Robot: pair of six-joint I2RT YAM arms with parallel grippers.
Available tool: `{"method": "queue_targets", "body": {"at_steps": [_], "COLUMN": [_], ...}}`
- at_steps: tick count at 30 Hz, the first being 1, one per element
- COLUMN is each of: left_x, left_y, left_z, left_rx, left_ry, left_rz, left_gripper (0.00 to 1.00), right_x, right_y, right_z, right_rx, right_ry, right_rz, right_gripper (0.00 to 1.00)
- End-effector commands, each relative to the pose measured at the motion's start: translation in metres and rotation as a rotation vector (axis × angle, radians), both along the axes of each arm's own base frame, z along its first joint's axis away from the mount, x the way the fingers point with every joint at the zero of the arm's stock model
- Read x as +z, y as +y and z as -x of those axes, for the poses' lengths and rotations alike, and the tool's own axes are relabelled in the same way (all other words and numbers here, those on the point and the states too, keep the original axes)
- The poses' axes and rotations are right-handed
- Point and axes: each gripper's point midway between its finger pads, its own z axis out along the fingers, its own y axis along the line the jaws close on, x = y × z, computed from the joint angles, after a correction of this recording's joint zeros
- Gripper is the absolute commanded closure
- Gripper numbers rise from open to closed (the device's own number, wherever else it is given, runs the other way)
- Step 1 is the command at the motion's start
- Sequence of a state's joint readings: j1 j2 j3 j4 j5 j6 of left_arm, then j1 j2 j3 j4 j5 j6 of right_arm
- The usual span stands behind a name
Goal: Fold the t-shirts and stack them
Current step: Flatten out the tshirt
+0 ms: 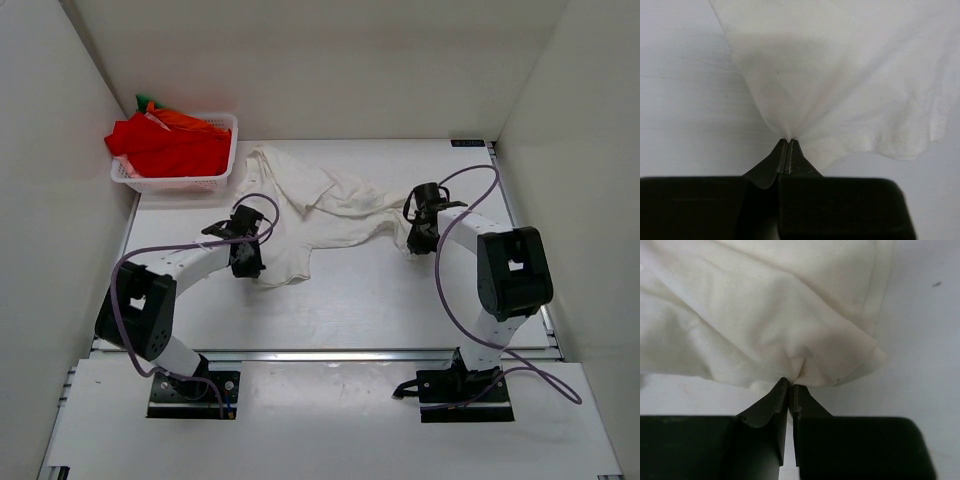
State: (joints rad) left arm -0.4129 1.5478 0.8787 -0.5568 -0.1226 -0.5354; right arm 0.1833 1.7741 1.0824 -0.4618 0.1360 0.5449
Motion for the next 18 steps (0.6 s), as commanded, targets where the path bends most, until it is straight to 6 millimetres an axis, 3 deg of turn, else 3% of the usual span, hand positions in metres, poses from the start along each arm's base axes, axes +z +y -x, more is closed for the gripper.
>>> {"method": "queue_targets", "body": {"at_steps": [1, 4, 6, 7, 8, 9, 10, 13, 14, 16, 18], "left_x": [0.039, 0.099, 0.167, 0.19, 0.226, 0.269, 0.289, 0.397, 0.415, 0.472, 0.507], "left_y": [-0.005, -0.009, -0.012, -0.009, -0.007, -0.002, -0.001, 0.016, 0.024, 0.04, 0.043], "left_z": [-0.008, -0.037, -0.063, -0.067, -0.076, -0.084, -0.085, -0.085, -0.086, -0.075, -0.068], "left_rx": [-0.019, -0.005, 0.025, 0.045, 0.059, 0.077, 0.075, 0.112, 0.134, 0.159, 0.146], "left_ry": [-0.064, -0.191, -0.357, -0.415, -0.499, -0.589, -0.631, -0.877, -0.923, -1.05, -1.119], "left_rz": [0.053, 0.089, 0.147, 0.161, 0.196, 0.229, 0.239, 0.29, 0.31, 0.363, 0.379], "left_gripper": [1.0, 1.0, 1.0, 1.0, 1.0, 1.0, 1.0, 1.0, 1.0, 1.0, 1.0], "right_x": [-0.002, 0.059, 0.117, 0.141, 0.176, 0.208, 0.226, 0.309, 0.329, 0.376, 0.415], "right_y": [0.004, 0.01, 0.01, 0.01, 0.003, 0.009, 0.01, -0.004, -0.009, -0.02, -0.036], "right_z": [0.05, 0.032, 0.018, 0.01, 0.003, 0.001, 0.001, 0.006, 0.008, 0.023, 0.034], "right_rx": [0.109, 0.184, 0.192, 0.2, 0.186, 0.218, 0.227, 0.219, 0.218, 0.2, 0.174], "right_ry": [0.178, 0.045, -0.106, -0.166, -0.258, -0.332, -0.376, -0.602, -0.657, -0.788, -0.891], "right_rz": [0.021, -0.001, -0.04, -0.053, -0.057, -0.099, -0.13, -0.171, -0.186, -0.203, -0.184], "right_gripper": [1.0, 0.99, 1.0, 1.0, 1.0, 1.0, 1.0, 1.0, 1.0, 1.0, 1.0]}}
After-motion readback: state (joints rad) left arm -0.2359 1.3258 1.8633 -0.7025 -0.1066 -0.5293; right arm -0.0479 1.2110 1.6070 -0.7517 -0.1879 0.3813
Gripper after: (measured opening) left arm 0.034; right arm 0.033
